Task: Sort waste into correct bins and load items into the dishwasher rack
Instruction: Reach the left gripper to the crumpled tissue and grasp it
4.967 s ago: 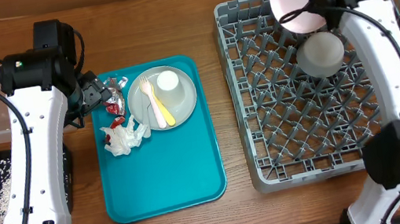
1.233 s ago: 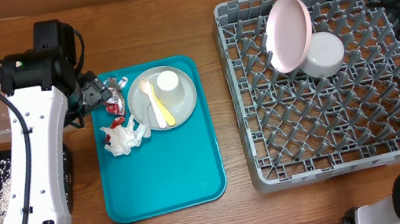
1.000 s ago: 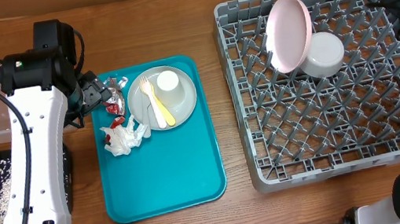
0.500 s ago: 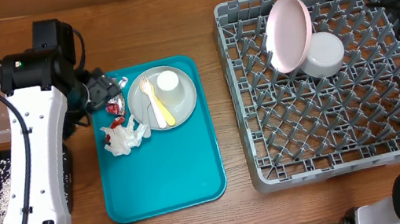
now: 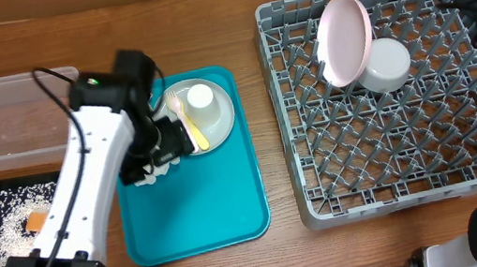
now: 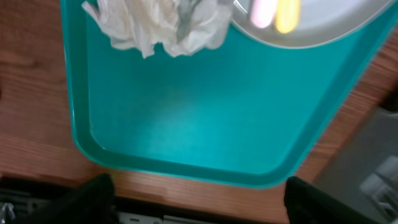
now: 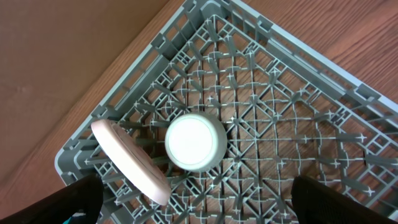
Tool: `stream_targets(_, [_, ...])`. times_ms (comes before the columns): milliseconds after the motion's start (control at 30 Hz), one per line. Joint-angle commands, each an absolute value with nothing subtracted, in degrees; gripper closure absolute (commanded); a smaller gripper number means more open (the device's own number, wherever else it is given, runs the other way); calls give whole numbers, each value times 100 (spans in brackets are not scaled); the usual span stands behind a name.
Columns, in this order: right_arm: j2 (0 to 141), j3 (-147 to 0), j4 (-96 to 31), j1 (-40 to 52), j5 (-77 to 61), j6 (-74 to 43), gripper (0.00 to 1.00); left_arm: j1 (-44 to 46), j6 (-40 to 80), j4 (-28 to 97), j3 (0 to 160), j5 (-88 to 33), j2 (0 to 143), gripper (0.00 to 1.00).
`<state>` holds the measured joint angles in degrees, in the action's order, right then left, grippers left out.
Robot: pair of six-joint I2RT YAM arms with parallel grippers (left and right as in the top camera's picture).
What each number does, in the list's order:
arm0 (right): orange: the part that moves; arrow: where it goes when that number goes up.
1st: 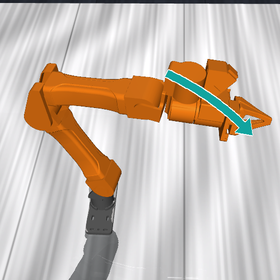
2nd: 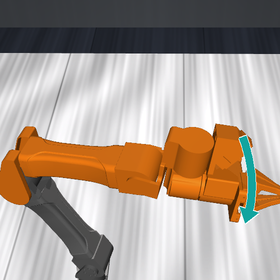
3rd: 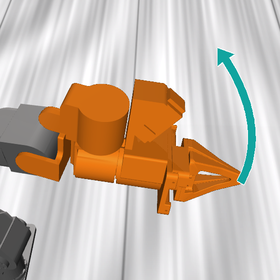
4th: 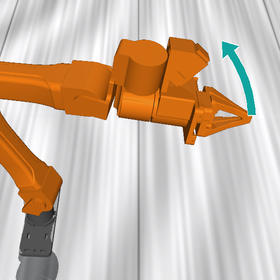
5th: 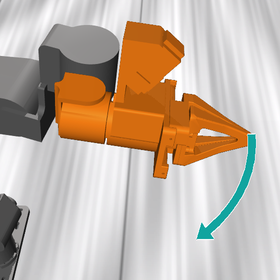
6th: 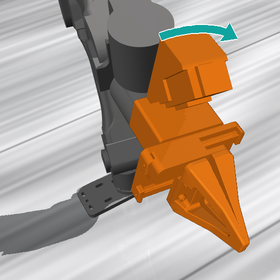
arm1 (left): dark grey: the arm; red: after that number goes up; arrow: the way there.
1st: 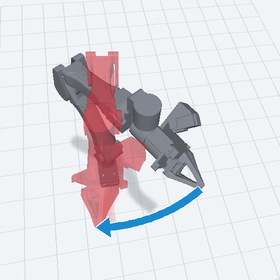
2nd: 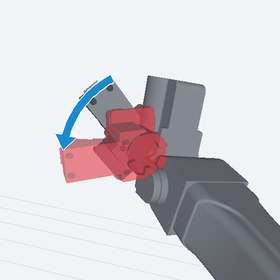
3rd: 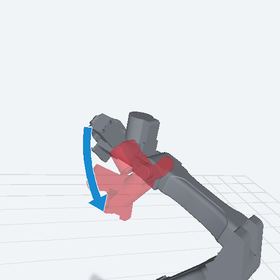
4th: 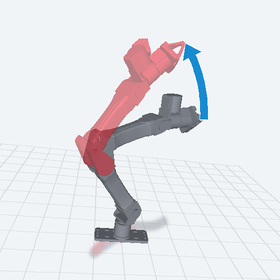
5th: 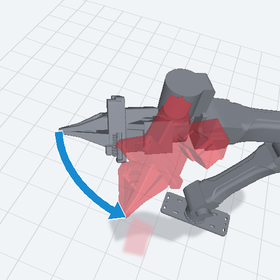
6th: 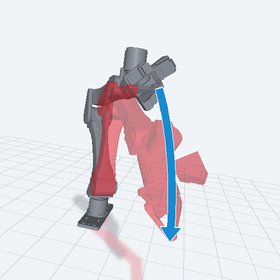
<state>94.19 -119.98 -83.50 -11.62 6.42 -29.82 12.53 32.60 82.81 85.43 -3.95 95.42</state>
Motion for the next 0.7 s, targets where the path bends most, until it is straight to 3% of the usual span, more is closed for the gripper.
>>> stream_targets(0, [9408,-11996,-8309,-1175,727,-3009,0,1310,3669,8049,7782,235,9450,16])
stream_targets(667, [9408,-11996,-8307,-1175,727,-3009,0,591,2875,6040,6678,298,9463,16])
